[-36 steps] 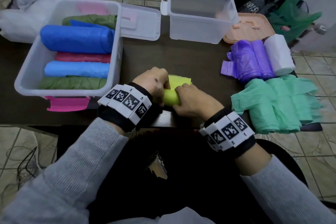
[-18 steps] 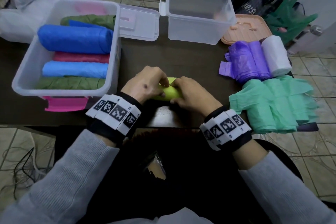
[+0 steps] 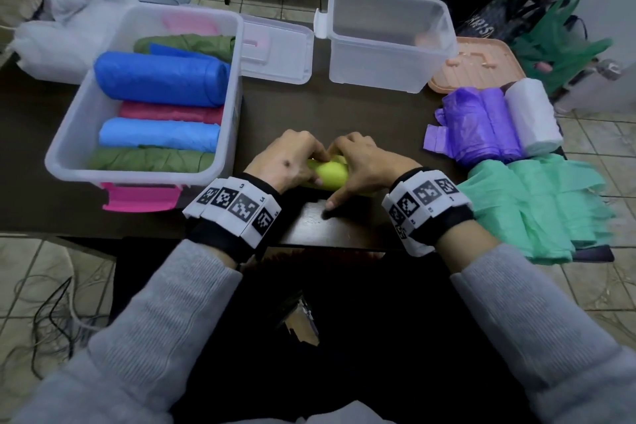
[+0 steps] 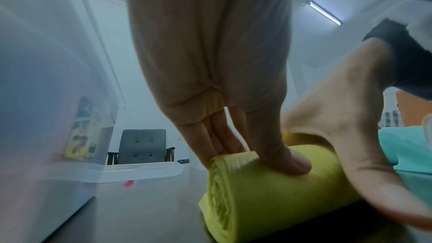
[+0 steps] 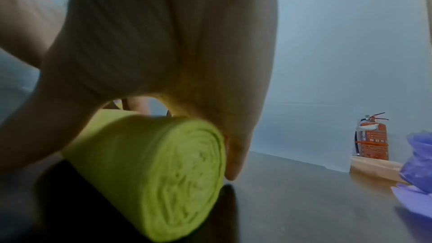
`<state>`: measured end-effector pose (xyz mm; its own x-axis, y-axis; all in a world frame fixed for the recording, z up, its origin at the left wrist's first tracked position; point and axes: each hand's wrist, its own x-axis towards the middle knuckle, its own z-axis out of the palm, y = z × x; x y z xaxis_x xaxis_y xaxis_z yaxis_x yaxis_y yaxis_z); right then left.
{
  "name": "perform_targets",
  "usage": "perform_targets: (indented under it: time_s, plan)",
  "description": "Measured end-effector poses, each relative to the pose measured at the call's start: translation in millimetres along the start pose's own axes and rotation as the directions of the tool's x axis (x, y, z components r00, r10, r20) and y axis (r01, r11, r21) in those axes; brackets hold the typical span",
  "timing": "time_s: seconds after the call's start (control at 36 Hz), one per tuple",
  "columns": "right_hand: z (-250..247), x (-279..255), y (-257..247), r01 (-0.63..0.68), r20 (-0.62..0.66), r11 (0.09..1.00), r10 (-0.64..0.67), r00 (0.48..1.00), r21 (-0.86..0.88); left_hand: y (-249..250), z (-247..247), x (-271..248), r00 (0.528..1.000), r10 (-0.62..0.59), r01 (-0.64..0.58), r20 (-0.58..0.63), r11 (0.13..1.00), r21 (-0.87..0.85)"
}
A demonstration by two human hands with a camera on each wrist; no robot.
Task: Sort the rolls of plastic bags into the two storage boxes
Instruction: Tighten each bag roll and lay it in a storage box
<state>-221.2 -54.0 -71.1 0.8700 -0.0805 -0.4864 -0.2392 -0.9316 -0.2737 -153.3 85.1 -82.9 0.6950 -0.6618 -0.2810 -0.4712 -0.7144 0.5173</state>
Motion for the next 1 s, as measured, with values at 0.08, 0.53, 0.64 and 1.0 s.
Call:
perform_targets:
  time_s: [0.08,0.53,0.64,1.0]
  plan:
    - [5,7,0,0.017,-0.061,0.999,-0.019,0.998,-0.041,-1,0,1,1.0,-0.002,0.002,0.005,1.0,-0.002]
    - [28,-1,5,0.145,-0.224,0.986,-0.16,0.961,-0.085,-5,3,-1,0.999,0.04,-0.04,-0.006,0.999,-0.02]
    - [38,-15,5,0.137,-0.296,0.983,-0.167,0.94,-0.12,-4,1,-3,0.998,0.068,-0.068,0.004,0.998,-0.019]
    - [43,-19,-2,0.116,-0.399,0.943,0.019,0.917,0.313,10,-23,-44,0.879,0.243,-0.362,-0.41,0.9,-0.242]
